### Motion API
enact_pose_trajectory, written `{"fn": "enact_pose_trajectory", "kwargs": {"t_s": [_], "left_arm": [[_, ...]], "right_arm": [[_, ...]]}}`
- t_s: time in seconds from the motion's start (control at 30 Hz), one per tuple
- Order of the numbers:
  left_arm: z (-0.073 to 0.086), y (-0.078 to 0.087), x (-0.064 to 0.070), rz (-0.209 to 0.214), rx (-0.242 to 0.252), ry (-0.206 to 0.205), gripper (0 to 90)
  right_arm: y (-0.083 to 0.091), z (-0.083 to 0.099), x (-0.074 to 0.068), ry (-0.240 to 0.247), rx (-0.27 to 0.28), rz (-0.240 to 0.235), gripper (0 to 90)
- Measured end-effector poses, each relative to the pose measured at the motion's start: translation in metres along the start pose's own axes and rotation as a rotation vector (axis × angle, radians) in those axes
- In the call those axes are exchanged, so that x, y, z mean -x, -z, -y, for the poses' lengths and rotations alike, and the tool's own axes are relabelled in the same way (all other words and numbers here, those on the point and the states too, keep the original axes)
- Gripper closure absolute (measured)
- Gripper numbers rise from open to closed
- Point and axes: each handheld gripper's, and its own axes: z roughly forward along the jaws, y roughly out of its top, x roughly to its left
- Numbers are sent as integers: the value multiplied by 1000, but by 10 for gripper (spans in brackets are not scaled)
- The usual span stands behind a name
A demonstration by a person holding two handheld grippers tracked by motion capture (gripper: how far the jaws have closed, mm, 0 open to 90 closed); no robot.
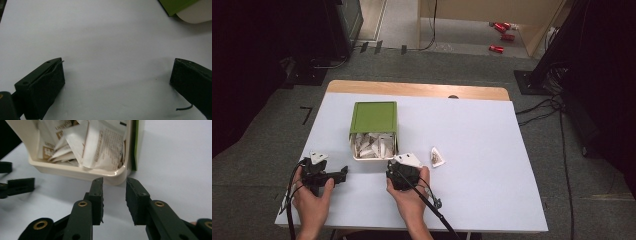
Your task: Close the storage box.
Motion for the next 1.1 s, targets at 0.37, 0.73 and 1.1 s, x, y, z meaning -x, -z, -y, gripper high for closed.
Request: {"fn": "enact_pose_trajectory", "kwargs": {"t_s": [0.37,0.73,1.1], "left_arm": [[0,0,0,0,-1,0,0],[0,0,0,0,-1,0,0],[0,0,0,1,-1,0,0]], "right_arm": [[-10,4,-5,-6,10,47,776],[-19,-2,-3,-69,16,49,804],[-24,-8,-3,-82,10,59,798]]}}
